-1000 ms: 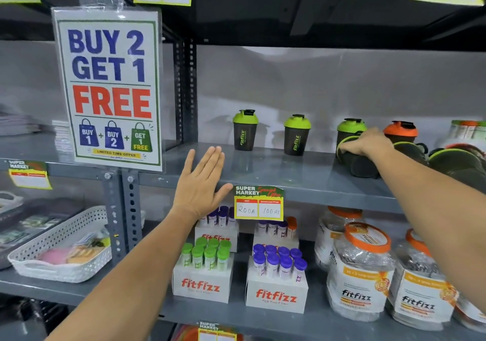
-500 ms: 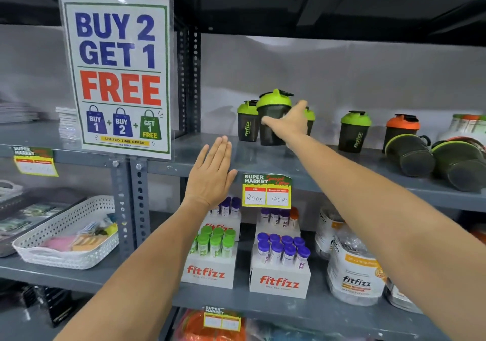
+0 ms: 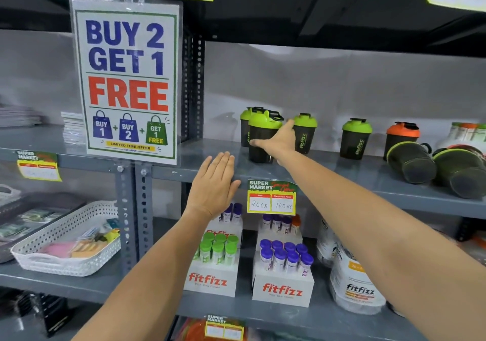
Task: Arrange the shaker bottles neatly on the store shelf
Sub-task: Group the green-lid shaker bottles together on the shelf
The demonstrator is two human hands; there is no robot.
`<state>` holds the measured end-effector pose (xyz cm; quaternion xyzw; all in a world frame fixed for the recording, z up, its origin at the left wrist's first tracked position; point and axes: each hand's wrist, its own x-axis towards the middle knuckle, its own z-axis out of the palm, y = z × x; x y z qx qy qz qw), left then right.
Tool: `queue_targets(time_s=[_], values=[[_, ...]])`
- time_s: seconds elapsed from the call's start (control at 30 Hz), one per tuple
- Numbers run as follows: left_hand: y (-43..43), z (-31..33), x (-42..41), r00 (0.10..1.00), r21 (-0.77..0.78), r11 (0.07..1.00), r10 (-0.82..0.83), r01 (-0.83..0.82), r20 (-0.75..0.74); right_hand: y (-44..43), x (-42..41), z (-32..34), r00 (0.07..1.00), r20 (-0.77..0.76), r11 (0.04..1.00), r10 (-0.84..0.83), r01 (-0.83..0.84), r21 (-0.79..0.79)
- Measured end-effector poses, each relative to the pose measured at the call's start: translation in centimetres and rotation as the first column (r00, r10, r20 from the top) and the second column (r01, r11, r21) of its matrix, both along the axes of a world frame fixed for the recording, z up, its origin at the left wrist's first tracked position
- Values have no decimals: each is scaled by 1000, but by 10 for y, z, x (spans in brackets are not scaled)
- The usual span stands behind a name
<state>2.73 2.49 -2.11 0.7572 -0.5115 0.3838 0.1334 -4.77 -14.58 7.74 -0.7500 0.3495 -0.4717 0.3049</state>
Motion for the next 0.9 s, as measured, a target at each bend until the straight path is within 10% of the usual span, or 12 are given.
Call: queue_targets(time_s=[0.6,0.9], values=[[-4,-3,4,999,-55,998,2,1,53,-2,-22,71,968,-181,971,-174,138,-194],[-3,-1,4,996,-36,999,3,0,89,18,1,113,610,-703,878,-366,-24,-477]])
